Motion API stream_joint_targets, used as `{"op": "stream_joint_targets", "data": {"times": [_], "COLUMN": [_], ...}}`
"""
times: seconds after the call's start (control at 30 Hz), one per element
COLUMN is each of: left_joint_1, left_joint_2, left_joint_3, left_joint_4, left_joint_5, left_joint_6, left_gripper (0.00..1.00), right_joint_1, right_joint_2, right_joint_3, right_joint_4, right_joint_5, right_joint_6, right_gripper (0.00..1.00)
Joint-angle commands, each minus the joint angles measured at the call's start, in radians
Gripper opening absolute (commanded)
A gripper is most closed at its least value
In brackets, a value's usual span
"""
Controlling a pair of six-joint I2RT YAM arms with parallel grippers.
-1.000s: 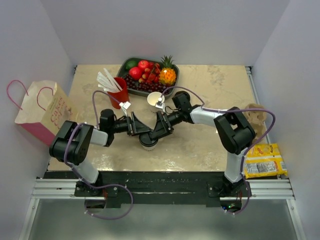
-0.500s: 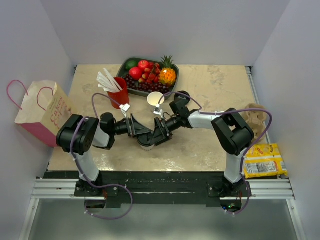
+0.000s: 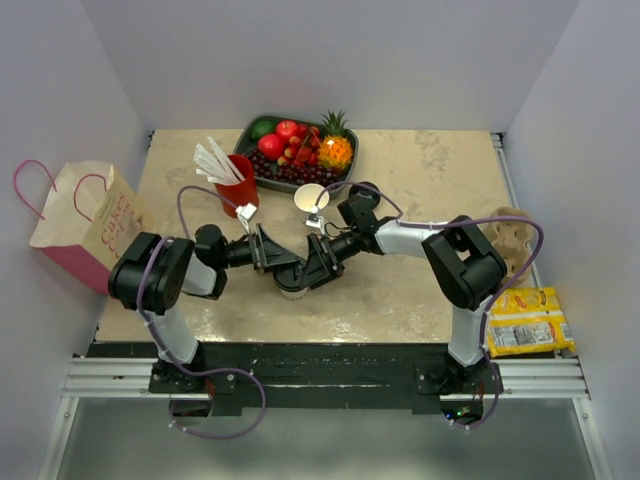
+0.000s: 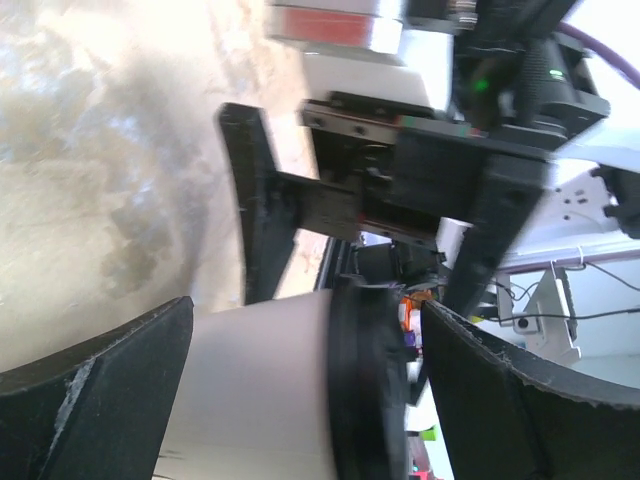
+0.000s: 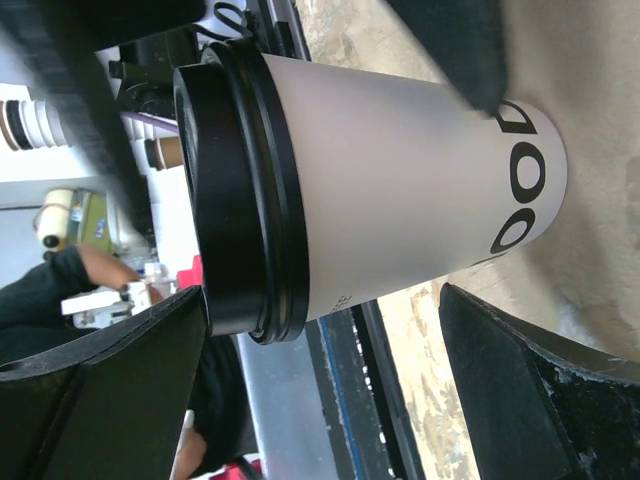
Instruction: Pack the takeout coffee
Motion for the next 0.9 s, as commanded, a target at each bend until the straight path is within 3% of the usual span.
{"op": "stream_joint_targets", "data": {"times": [0.0, 0.1, 0.13, 0.17, 0.23, 0.33, 0.63, 0.87], "left_joint_1": [0.028, 0.050, 0.053, 0.057, 0.065, 0.088, 0.099, 0.166], "left_joint_2": [-0.183, -0.323, -0.355, -0.402, -0.423, -0.429, -0.265, 0.169], "left_joint_3": [-0.031, -0.012, 0.001, 0.018, 0.057, 0.040, -0.004, 0.009], "left_joint_4": [0.022, -0.261, -0.491, -0.623, -0.909, -1.023, -0.896, -0.684], "left_joint_5": [0.041, 0.050, 0.046, 0.038, 0.021, 0.026, 0.014, 0.133], "left_joint_6": [-0.008, 0.172, 0.249, 0.426, 0.576, 0.704, 0.647, 0.538], "left_gripper": [1.00, 1.00, 1.00, 1.00, 1.00, 1.00, 0.98, 0.93], "right_joint_1": [0.002, 0.000, 0.000, 0.002, 0.002, 0.000, -0.001, -0.001], "right_joint_2": [-0.031, -0.037, -0.040, -0.041, -0.041, -0.032, 0.002, 0.046], "right_joint_3": [0.040, 0.048, 0.046, 0.048, 0.052, 0.066, 0.082, 0.078], "right_joint_4": [-0.018, -0.006, 0.006, 0.025, 0.034, 0.036, 0.034, 0.037], "right_joint_5": [0.070, 0.054, 0.047, 0.043, 0.037, 0.028, 0.020, 0.022], "right_joint_6": [-0.062, -0.052, -0.043, -0.027, -0.019, -0.017, -0.017, -0.019], "right_gripper": [0.99, 0.99, 0.99, 0.99, 0.99, 0.99, 0.99, 0.99]}}
